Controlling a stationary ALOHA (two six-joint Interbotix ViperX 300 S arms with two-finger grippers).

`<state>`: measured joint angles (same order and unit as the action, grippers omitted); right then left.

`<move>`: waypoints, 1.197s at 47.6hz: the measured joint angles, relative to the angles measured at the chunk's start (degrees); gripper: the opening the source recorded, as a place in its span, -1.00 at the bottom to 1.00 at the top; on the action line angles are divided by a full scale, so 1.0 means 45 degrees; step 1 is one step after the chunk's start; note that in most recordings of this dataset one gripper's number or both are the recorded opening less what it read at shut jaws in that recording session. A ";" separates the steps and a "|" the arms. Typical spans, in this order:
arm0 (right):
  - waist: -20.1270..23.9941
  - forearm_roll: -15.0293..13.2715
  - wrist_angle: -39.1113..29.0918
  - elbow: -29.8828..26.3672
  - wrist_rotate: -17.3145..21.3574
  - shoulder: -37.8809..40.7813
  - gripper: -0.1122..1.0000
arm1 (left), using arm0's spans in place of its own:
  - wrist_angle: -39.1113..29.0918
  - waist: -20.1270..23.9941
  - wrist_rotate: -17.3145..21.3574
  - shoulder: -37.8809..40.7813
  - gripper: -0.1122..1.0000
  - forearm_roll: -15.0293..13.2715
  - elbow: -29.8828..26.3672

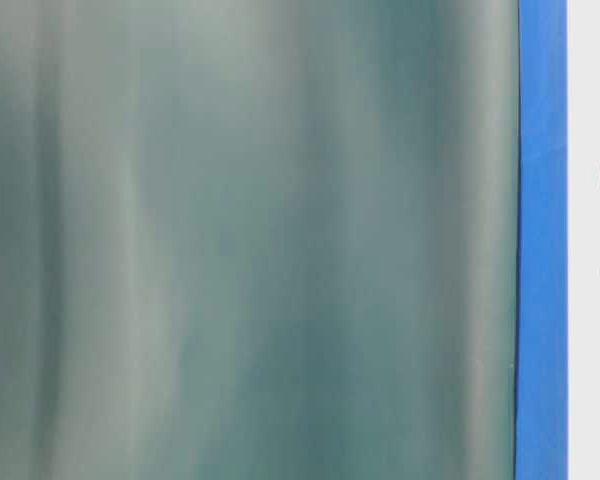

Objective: Touch the tip of the soldering iron to the tip of the solder at the mark.
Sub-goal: 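Move both grippers down toward the yellow wire and red soldering iron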

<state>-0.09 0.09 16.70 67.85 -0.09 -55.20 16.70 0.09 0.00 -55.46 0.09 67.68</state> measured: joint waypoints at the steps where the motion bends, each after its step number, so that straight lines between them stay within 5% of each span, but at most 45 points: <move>1: 0.0000 0.0000 -0.0020 0.0020 0.0000 0.0000 -0.80 | 0.0000 0.0000 0.0000 0.0000 -0.80 -0.0020 0.0020; 19: 0.1250 0.0020 -0.0488 -0.0293 0.0918 0.0703 -0.90 | -0.0254 -0.1680 -0.0742 0.0469 -0.80 -0.0039 0.0020; 29: 0.2793 0.0117 -0.0332 -0.0293 0.1543 0.1680 -0.51 | -0.0039 -0.3086 -0.0742 0.1914 -0.77 -0.0039 0.0039; 34: 0.3105 0.0332 -0.0313 -0.0312 0.1855 0.2324 0.04 | 0.0352 -0.3711 -0.0762 0.2773 -0.41 -0.0039 0.0020; 42: 0.3652 0.0586 -0.0059 -0.0293 0.1992 0.3574 0.86 | 0.0703 -0.4531 -0.0781 0.4238 0.51 -0.0039 -0.0020; 46: 0.3848 0.0781 0.0098 -0.0293 0.1992 0.4102 0.87 | 0.0820 -0.4961 -0.0840 0.5059 0.76 -0.0039 -0.0137; 57: 0.4102 0.1406 0.1582 -0.0137 0.2012 0.6152 0.84 | 0.1934 -0.5391 -0.1191 0.7461 0.71 -0.0039 -0.0488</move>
<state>18.37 6.42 23.82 67.24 8.96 -27.51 25.40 -24.17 -5.36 -21.88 -0.09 65.48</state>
